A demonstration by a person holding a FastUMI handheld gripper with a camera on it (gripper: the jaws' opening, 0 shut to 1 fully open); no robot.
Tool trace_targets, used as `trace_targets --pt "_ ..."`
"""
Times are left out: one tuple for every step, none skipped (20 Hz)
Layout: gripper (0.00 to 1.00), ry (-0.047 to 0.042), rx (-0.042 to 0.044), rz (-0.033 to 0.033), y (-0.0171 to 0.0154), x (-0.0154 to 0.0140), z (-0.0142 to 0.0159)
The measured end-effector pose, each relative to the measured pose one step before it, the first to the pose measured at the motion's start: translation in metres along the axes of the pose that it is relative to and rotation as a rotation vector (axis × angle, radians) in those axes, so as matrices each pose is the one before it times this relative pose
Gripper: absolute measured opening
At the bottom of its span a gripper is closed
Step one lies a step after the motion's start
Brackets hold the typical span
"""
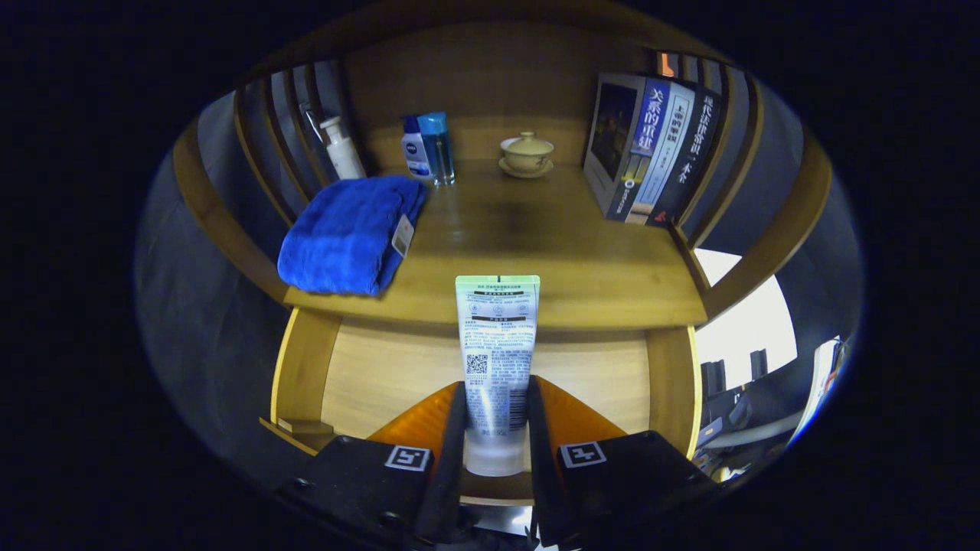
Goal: Pull open the drawer, take out the items inside it, and place them on the countertop above the cabinet.
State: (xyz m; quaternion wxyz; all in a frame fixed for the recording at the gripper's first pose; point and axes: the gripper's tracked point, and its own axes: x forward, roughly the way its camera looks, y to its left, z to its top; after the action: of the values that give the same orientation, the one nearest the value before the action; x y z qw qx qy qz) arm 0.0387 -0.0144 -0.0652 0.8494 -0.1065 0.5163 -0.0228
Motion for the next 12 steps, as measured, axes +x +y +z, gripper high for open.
trace_targets --pt "0.48 -0.00902 0.00193 -0.00523 -0.00063 0.00227 0.01154" --pt "0.48 -0.00686 0.00281 -0.00761 -0.00143 0.00564 0.01108" --pt "0.48 -0.00356 0.00517 -0.00778 -0.00152 0.00424 0.0098" --pt "0.48 -0.00605 0.0084 -0.00109 -0.00025 0.00575 0.00886" --pt "0.48 -0.005 0.00878 -0.00157 0.00032 0.00791 0.00931" --pt "0.48 -0.00472 0.00882 -0.00733 -0.00107 0.00722 0.00852" --pt "0.48 -0.00402 0.00395 -0.00707 -0.00049 0.00959 0.00947" --pt "0.48 -0.0068 0.00183 -0.00304 0.0004 0.00744 0.00817" --pt "0.48 -0.01081 0.00068 -0.00171 0.00126 0.00945 0.0087" --pt "0.48 -0.01087 0.00057 -0.00082 0.00215 0.0081 0.00776" --pt "0.48 -0.00448 0.00233 0.00033 0.00205 0.00898 0.00738" --pt "0.48 -0.00363 0.00942 -0.00012 0.00047 0.00649 0.00519"
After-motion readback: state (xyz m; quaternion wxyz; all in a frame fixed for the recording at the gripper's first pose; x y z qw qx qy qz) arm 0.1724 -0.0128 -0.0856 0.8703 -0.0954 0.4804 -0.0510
